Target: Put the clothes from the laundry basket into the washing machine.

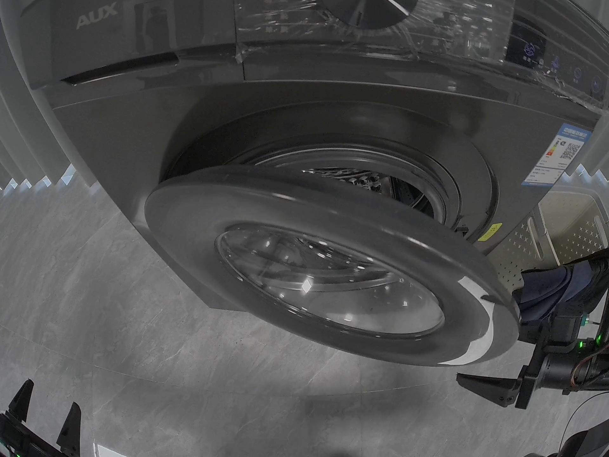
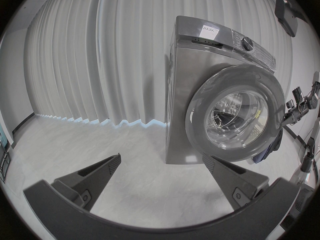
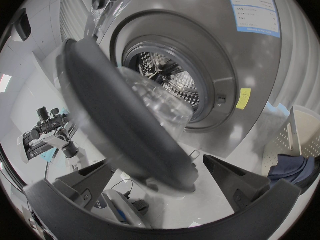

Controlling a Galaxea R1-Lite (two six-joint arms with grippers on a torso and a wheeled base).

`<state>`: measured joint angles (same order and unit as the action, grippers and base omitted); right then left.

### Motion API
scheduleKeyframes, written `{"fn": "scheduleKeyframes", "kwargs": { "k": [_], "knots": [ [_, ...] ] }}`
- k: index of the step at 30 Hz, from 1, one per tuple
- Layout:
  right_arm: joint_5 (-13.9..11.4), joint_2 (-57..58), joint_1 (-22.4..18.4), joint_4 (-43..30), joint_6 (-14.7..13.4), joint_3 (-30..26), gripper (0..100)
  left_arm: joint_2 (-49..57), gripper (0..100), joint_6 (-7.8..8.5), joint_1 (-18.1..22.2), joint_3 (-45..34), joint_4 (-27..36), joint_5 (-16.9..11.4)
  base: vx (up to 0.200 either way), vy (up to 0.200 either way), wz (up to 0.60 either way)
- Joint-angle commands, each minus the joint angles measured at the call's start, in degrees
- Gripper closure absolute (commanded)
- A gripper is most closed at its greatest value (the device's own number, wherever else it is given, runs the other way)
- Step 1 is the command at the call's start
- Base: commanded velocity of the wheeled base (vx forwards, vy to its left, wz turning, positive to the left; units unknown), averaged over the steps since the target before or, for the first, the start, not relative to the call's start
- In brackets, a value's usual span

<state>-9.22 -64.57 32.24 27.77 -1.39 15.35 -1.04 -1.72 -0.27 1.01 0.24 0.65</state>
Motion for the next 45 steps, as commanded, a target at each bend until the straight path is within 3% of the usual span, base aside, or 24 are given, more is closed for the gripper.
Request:
{"fn": "scheduleKeyframes", "kwargs": {
  "k": [1,7,14,21,26,29,39,45],
  "knots": [
    [-0.1,0.3,1.5,0.1,-0.1,-1.8,0,0.9,0,-0.04,0.0,-0.9,0.0,0.0,0.000,0.000,0.00],
    [0.0,1.6,1.5,-0.1,-0.3,-2.3,0,0.9,0,-0.04,0.0,-0.9,0.0,0.0,0.000,0.000,0.00],
    [0.2,-2.7,-3.1,0.2,-0.2,3.7,0,0.9,0,0.05,0.0,-0.9,0.0,0.0,-0.114,0.000,0.00],
    [0.1,-6.3,-2.4,0.2,-0.2,6.6,0,0.9,0,-0.04,0.0,-0.9,0.0,0.0,-0.057,0.000,0.00],
    [0.0,-5.6,2.8,0.2,-0.9,4.5,0,0.9,0,-0.13,0.0,-0.9,0.0,0.0,0.000,0.000,0.00],
    [0.0,-4.8,3.6,0.2,-1.1,3.2,0,0.9,0,-0.13,0.0,-0.9,0.0,0.0,0.000,0.000,0.00],
    [0.3,-0.4,0.0,-0.3,0.0,-4.2,0,0.9,0,-0.04,0.0,-0.9,0.0,0.0,0.000,0.000,0.00],
    [0.3,-0.6,-4.8,-0.3,1.8,-7.6,0,0.9,0,-0.04,0.0,-0.9,0.0,0.0,0.000,0.000,0.00]
  ]
}}
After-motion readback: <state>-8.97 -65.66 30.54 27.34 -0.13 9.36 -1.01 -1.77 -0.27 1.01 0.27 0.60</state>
